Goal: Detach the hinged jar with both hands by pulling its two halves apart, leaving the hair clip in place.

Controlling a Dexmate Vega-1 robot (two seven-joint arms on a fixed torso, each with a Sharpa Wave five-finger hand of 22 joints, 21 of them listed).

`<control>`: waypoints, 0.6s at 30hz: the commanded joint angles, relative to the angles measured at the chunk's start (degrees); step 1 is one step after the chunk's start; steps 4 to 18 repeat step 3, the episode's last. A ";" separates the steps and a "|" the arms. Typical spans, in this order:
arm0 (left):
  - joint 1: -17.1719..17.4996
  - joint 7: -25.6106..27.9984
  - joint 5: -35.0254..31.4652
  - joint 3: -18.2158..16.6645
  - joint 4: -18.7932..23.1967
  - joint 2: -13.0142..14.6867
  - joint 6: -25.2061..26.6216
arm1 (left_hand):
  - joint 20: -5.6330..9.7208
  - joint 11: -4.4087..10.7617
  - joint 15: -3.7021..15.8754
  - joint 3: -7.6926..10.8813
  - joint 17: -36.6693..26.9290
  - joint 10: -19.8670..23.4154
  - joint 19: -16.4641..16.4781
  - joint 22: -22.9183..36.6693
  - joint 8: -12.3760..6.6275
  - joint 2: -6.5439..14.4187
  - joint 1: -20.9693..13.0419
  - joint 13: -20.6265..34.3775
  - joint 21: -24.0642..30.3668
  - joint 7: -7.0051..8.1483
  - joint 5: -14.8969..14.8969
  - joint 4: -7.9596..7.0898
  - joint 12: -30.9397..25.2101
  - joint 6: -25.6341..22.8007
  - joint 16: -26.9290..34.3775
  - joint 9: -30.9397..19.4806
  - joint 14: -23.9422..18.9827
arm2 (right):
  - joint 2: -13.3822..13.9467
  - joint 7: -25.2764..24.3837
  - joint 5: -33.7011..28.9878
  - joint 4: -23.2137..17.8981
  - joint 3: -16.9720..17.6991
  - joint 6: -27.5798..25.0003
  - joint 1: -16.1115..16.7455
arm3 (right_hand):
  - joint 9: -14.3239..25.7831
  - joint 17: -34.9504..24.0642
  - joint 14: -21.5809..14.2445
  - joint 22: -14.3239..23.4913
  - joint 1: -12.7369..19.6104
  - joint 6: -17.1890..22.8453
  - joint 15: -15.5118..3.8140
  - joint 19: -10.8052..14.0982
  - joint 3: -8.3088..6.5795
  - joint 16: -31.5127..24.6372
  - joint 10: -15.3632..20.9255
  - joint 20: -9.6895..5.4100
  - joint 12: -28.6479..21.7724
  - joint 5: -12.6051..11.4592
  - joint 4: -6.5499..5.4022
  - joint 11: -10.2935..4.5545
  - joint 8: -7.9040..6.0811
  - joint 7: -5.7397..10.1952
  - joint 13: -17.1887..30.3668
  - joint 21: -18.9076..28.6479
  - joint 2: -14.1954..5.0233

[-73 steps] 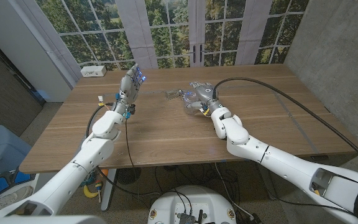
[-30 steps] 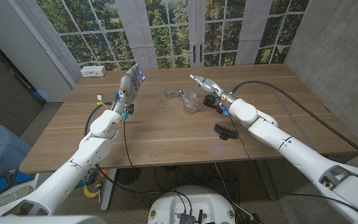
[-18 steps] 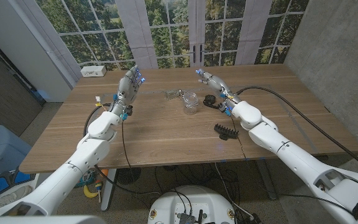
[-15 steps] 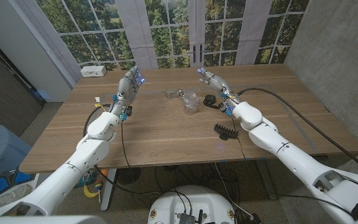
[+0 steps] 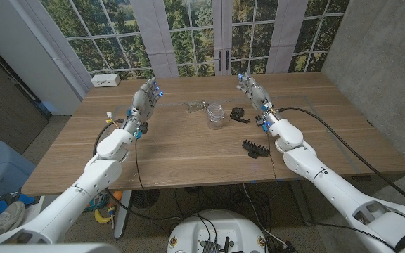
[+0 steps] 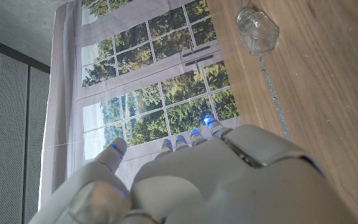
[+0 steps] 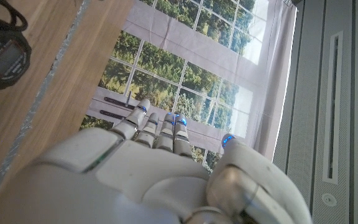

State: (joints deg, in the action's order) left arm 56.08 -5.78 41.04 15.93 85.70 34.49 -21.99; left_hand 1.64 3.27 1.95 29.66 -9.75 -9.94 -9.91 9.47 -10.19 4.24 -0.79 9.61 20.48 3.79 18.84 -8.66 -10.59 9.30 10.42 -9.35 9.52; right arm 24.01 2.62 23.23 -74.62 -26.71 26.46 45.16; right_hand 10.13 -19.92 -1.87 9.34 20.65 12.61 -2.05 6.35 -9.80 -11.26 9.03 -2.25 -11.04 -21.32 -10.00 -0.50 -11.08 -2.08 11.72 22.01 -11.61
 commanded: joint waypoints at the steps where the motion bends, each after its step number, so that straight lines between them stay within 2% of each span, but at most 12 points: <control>1: 0.00 1.39 -0.47 0.62 -0.84 -0.09 1.83 | 8.38 -0.48 2.50 0.26 -0.12 -8.28 -10.46 0.12 0.04 4.99 -0.18 0.11 -0.28 -0.42 -0.03 -0.33 0.09 0.15 -0.09 -0.17 10.50 | -1.04 0.19 7.56 3.77 3.28 7.85 1.30 | 0.13 0.23 -0.67 -0.01 -0.64 0.56 -1.40 1.19 -0.98 -0.51 0.61 -5.48 -0.36 0.31 0.04 0.53 -0.27 -0.88 -0.10 -0.24 -0.10; 3: -0.66 1.36 -0.79 0.93 -1.39 -0.36 1.88 | 8.39 -0.50 2.48 0.26 -0.12 -8.27 -10.42 0.12 0.05 4.99 -0.18 0.11 -0.34 -0.49 -0.03 -0.34 0.09 0.18 -0.10 -0.17 10.51 | -0.91 0.16 7.48 4.36 3.71 8.94 1.60 | 0.13 0.39 -1.13 -0.01 -0.84 0.76 -1.17 1.44 -1.35 -0.67 0.95 -5.41 -0.44 0.44 0.06 0.68 -0.28 -1.08 -0.21 -0.38 -0.06; 18: -0.66 1.36 -0.79 0.93 -1.39 -0.36 1.88 | 8.39 -0.50 2.48 0.26 -0.12 -8.27 -10.42 0.12 0.05 4.99 -0.18 0.11 -0.34 -0.49 -0.03 -0.34 0.09 0.18 -0.10 -0.17 10.51 | -0.91 0.16 7.48 4.36 3.71 8.94 1.60 | 0.13 0.39 -1.13 -0.01 -0.84 0.76 -1.17 1.44 -1.35 -0.67 0.95 -5.41 -0.44 0.44 0.06 0.68 -0.28 -1.08 -0.21 -0.38 -0.06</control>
